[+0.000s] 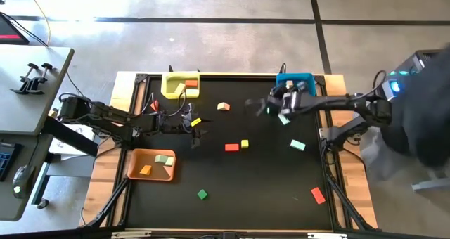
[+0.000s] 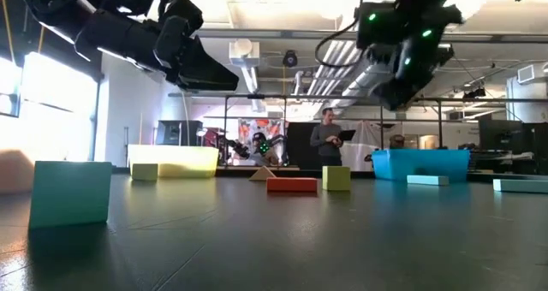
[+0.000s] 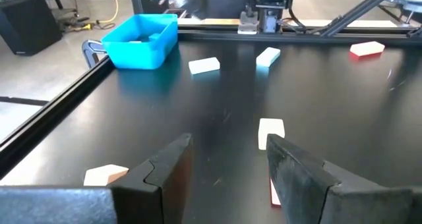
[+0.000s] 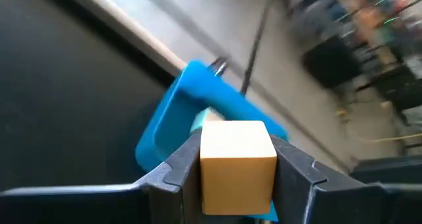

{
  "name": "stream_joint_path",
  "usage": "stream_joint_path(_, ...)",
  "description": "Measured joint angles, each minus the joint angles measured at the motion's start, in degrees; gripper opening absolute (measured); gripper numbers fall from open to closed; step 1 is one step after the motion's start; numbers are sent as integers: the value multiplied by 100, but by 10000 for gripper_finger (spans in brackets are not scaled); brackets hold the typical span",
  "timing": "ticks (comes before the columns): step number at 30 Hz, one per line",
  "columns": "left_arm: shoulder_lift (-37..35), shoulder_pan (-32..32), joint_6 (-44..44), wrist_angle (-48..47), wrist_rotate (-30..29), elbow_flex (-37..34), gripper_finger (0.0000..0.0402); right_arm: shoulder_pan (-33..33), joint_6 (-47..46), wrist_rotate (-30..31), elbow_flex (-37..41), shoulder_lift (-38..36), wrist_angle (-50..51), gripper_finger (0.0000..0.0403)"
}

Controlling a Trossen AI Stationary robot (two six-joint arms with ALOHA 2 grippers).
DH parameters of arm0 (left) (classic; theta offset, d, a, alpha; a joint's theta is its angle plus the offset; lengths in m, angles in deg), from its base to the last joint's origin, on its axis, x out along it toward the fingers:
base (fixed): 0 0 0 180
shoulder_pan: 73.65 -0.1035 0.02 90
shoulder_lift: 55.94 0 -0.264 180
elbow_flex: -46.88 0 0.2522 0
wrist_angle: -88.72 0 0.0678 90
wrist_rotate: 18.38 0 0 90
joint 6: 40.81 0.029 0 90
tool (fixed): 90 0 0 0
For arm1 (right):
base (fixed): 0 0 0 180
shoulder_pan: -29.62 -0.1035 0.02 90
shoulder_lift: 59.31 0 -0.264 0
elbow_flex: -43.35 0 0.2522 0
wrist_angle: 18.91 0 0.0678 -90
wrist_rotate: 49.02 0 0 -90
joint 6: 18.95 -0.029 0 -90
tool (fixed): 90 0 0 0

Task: Sort blocks by size
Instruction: Put the yellow wooden block into the blue bin, then put the green wooden block into the blue bin

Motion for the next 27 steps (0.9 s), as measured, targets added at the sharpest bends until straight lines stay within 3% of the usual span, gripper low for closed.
stream_joint_path(3, 0, 0, 0, 9, 0, 0, 179, 888, 1706, -1421, -2, 19, -846, 127)
stream_joint_path(5, 0, 0, -2, 7, 0, 0, 179, 1407, 2274, -2079, -2, 39, -1323, 127)
stream_joint_path(10, 0, 0, -2, 7, 0, 0, 179, 2434, 2305, -2244, -8, 48, -1851, 127)
stream_joint_path(16, 0, -4, -45, 7, 0, 0, 179, 3346, 1966, -3619, -8, 164, -1855, 127)
stream_joint_path(21, 0, -2, -111, 7, 0, 0, 179, 3611, 1876, -3985, -11, 448, -1857, 139)
stream_joint_path(27, 0, -2, -182, 5, 0, 0, 179, 3613, 1961, -3998, -11, 818, -1889, 173)
